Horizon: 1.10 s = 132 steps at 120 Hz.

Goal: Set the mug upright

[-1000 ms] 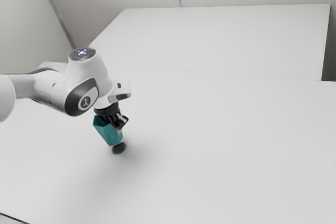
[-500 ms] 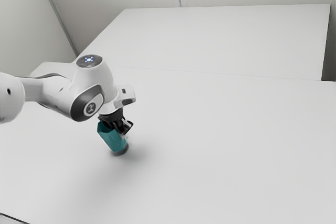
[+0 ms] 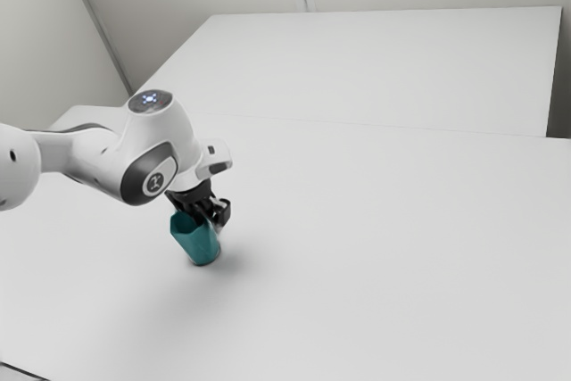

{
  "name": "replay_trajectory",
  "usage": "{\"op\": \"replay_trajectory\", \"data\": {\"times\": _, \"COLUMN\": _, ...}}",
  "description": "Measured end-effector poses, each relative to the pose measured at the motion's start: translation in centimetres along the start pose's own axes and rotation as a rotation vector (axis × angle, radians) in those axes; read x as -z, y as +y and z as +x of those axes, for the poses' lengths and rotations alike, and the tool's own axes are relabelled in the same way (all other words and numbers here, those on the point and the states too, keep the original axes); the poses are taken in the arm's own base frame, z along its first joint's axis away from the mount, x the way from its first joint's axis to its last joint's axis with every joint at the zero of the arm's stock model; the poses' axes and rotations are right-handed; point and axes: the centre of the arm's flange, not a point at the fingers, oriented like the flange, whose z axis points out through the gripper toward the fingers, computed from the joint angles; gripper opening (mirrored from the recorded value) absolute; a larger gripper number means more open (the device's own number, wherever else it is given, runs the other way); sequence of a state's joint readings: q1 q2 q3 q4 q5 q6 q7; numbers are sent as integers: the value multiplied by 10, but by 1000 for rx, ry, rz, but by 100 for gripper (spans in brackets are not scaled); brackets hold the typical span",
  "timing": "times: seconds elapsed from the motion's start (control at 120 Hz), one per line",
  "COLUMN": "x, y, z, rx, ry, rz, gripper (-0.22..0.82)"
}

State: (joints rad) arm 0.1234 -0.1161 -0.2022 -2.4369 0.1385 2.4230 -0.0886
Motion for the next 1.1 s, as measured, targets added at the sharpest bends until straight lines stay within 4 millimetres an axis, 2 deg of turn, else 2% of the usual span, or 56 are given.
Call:
{"op": "replay_trajectory", "data": {"times": 0.117, "x": 14, "y": 1, "z": 1, "rx": -1, "ry": 28, "rz": 5, "gripper": 29}}
{"op": "replay_trajectory", "data": {"times": 0.3, "x": 37, "y": 1, "z": 7, "rx": 6, "ry": 61, "rz": 9, "gripper": 38}}
{"op": "replay_trajectory", "data": {"times": 0.467, "x": 88, "y": -5, "z": 36, "rx": 49, "ry": 58, "rz": -21, "gripper": 50}}
{"op": "replay_trajectory", "data": {"times": 0.55, "x": 116, "y": -7, "z": 49, "rx": 66, "ry": 41, "rz": -39, "gripper": 53}}
{"op": "replay_trajectory", "data": {"times": 0.683, "x": 150, "y": -16, "z": 66, "rx": 85, "ry": -11, "rz": -60, "gripper": 57}}
{"op": "replay_trajectory", "data": {"times": 0.858, "x": 184, "y": -33, "z": 78, "rx": 109, "ry": -57, "rz": -74, "gripper": 59}}
{"op": "replay_trajectory", "data": {"times": 0.975, "x": 214, "y": -46, "z": 91, "rx": 122, "ry": -58, "rz": -78, "gripper": 60}}
{"op": "replay_trajectory", "data": {"times": 1.1, "x": 247, "y": -52, "z": 94, "rx": 127, "ry": -56, "rz": -75, "gripper": 60}}
